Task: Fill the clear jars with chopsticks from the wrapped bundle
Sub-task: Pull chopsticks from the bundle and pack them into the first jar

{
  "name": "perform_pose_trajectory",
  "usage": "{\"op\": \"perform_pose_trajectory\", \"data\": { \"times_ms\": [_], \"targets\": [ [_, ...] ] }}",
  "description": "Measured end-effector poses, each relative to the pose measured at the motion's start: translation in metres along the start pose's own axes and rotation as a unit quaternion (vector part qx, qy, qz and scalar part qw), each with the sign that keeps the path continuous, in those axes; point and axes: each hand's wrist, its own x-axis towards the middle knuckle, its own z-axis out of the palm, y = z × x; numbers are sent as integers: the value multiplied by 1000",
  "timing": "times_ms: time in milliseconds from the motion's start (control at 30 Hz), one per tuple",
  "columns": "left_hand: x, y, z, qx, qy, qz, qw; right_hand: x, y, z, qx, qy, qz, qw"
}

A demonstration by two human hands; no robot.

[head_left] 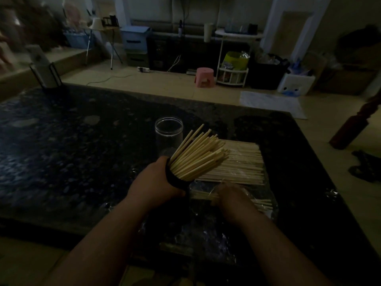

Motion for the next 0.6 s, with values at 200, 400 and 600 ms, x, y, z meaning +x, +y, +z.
{"op": "perform_pose_trajectory", "data": {
  "times_ms": [200, 400, 600],
  "targets": [
    [-1, 2, 0, 4, -3, -2, 1000, -11, 0, 3, -30, 11, -17, 999],
    [-2, 3, -2, -11, -6, -2, 1000, -28, -7, -15, -2, 60, -43, 997],
    [-4, 5, -1, -9, -1, 3, 1000, -49, -13, -32, -4, 13, -49, 999]
  ]
}}
